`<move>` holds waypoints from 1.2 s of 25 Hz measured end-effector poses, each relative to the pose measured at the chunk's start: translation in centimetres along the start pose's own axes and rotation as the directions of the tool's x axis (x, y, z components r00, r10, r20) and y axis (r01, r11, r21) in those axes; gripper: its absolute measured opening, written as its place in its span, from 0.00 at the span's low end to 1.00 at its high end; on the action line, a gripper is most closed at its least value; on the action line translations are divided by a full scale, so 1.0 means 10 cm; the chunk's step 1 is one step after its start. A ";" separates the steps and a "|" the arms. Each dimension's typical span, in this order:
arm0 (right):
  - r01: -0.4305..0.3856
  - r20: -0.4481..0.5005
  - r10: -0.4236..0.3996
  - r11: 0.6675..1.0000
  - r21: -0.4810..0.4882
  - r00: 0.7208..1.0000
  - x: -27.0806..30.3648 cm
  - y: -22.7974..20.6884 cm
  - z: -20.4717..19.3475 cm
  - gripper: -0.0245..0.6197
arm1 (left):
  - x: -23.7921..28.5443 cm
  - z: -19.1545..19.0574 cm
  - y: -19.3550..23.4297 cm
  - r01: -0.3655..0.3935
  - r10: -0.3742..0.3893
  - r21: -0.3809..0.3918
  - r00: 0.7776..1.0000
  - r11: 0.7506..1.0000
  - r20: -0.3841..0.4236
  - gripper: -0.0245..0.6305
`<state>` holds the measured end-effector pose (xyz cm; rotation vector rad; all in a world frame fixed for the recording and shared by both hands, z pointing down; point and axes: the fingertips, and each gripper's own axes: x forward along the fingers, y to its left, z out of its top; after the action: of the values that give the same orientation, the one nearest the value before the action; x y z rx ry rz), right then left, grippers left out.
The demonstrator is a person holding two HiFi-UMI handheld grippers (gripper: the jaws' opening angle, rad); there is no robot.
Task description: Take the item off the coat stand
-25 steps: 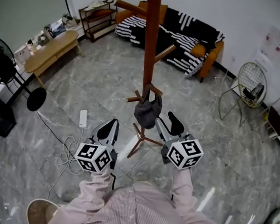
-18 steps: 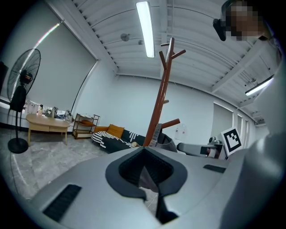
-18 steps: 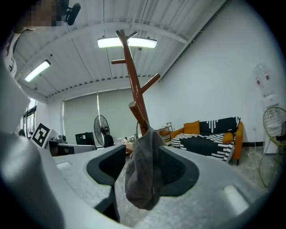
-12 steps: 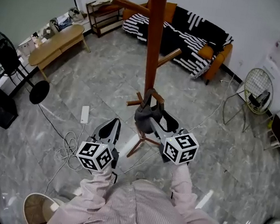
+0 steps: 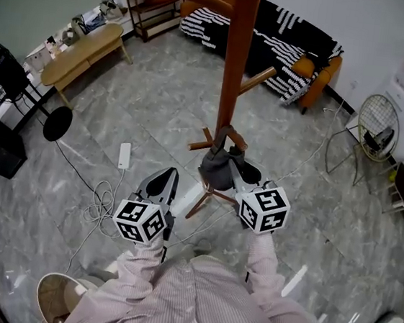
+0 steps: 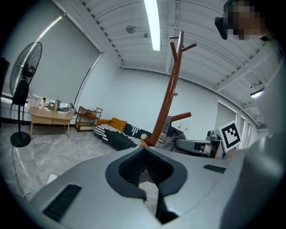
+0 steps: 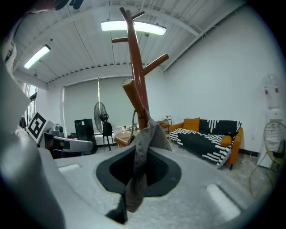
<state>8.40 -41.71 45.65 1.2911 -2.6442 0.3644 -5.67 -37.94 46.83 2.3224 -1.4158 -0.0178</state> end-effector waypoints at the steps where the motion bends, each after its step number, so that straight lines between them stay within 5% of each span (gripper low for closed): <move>1: 0.001 0.006 -0.001 1.000 0.002 1.000 0.01 0.00 0.02 0.08 | 0.00 0.00 0.02 0.001 -0.001 -0.001 1.000 1.000 -0.004 0.04; 30: 0.150 0.146 -0.147 0.989 -0.013 0.978 -0.42 0.19 0.35 0.06 | -0.11 0.16 -0.03 0.144 -0.145 0.030 0.989 0.989 0.014 0.04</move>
<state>9.31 -38.48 40.96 1.5513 -2.6357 0.2244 -6.32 -37.44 45.04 2.4496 -1.2600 -0.0586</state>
